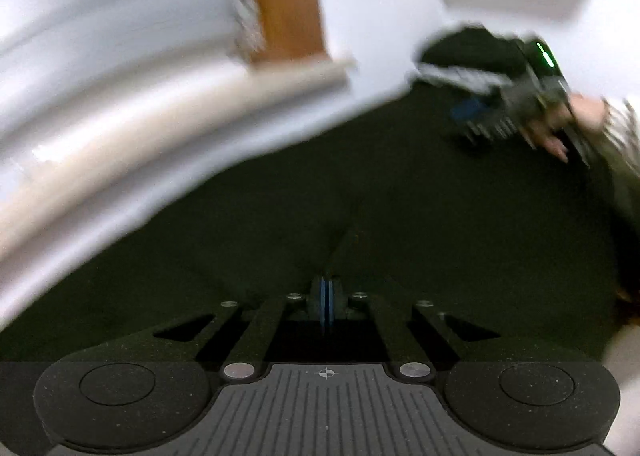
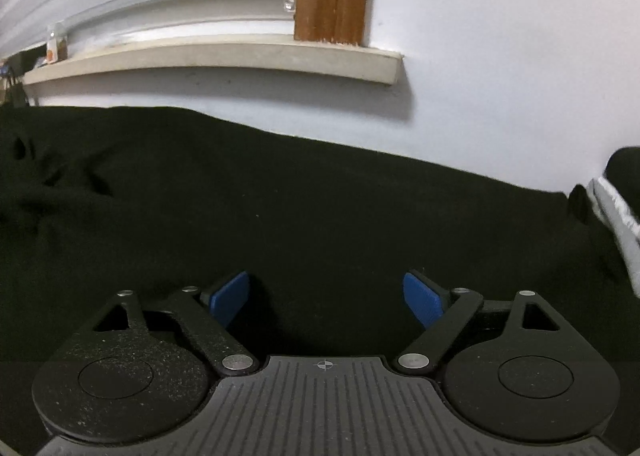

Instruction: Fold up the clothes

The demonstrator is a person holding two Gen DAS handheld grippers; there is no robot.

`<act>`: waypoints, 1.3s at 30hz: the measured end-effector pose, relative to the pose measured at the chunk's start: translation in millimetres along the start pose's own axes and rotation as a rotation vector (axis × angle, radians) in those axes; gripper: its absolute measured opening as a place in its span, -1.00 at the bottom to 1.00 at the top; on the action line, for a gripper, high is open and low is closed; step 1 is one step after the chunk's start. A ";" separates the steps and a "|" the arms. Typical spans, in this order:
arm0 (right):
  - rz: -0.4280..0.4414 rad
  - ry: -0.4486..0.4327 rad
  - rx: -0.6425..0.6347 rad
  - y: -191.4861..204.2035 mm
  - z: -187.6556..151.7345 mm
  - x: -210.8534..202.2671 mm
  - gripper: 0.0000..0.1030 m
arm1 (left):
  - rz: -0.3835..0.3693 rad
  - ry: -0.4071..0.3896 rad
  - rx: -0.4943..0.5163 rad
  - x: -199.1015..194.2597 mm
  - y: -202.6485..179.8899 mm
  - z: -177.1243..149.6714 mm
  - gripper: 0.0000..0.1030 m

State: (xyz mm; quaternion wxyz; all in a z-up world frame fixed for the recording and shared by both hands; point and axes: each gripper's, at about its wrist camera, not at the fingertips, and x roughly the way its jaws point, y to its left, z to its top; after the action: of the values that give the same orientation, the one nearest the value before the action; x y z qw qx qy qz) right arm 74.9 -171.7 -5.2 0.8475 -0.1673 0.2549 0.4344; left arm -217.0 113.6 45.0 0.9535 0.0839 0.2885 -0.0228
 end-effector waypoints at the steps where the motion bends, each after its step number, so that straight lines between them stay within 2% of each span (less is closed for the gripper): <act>1: 0.000 0.000 0.000 -0.1 -0.3 -0.1 0.67 | -0.001 -0.033 -0.046 -6.1 8.0 5.5 -0.97; 2: -0.001 -0.001 -0.002 -0.2 -0.5 -0.5 0.68 | -0.005 -0.054 -0.082 -10.0 14.4 10.2 -0.97; 4: -0.008 -0.004 -0.011 1.5 -1.6 -1.4 0.68 | -0.009 -0.035 -0.097 -6.8 17.7 15.6 -0.86; 5: -0.012 -0.006 -0.015 2.4 -2.2 -1.9 0.68 | 0.030 -0.019 -0.069 -3.7 15.4 15.1 -0.82; 6: -0.015 -0.007 -0.018 2.9 -2.5 -1.4 0.69 | 0.053 -0.004 -0.057 -1.0 14.9 13.4 -0.60; 7: -0.016 -0.006 -0.017 2.6 -2.5 -1.0 0.69 | 0.074 0.011 -0.048 0.9 15.2 11.1 -0.20; 9: -0.017 -0.003 -0.012 1.9 -2.4 -0.5 0.73 | 0.133 0.009 -0.046 -4.3 18.9 3.4 0.29; 11: -0.018 -0.001 -0.008 1.1 -2.4 0.1 0.76 | 0.155 -0.011 -0.079 -16.9 27.4 -4.4 0.34; 13: -0.021 -0.001 -0.008 1.2 -2.4 0.5 0.77 | 0.163 -0.033 -0.142 -32.9 36.2 -11.3 0.66; 14: -0.023 -0.001 -0.010 1.5 -2.4 0.5 0.78 | 0.170 -0.048 -0.172 -41.7 39.2 -15.5 0.74; 15: -0.025 -0.001 -0.011 1.9 -2.5 0.4 0.80 | 0.179 -0.064 -0.191 -50.7 40.7 -20.7 0.96; 19: -0.028 0.000 -0.012 2.5 -3.6 -0.3 0.82 | 0.199 -0.106 -0.254 -78.6 36.3 -40.3 1.00; 24: -0.034 0.003 -0.011 3.0 -4.5 -0.5 0.88 | 0.164 -0.112 -0.332 -87.6 22.5 -60.5 1.00; 31: -0.039 0.005 -0.010 3.4 -5.9 -1.2 0.91 | 0.120 -0.113 -0.333 -64.8 23.8 -68.3 1.00; 37: -0.046 0.004 -0.015 3.8 -6.6 -0.8 0.92 | 0.066 -0.062 -0.350 -51.4 32.8 -76.6 1.00; 39: -0.047 0.003 -0.016 3.6 -6.9 0.0 0.92 | 0.068 -0.040 -0.361 -48.1 34.2 -76.9 1.00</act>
State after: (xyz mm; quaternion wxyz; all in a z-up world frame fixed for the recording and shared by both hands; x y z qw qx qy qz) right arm 69.9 -173.2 -11.1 0.8556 -0.1808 0.2486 0.4164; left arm -296.0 160.3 13.6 0.9589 -0.0794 0.2658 0.0597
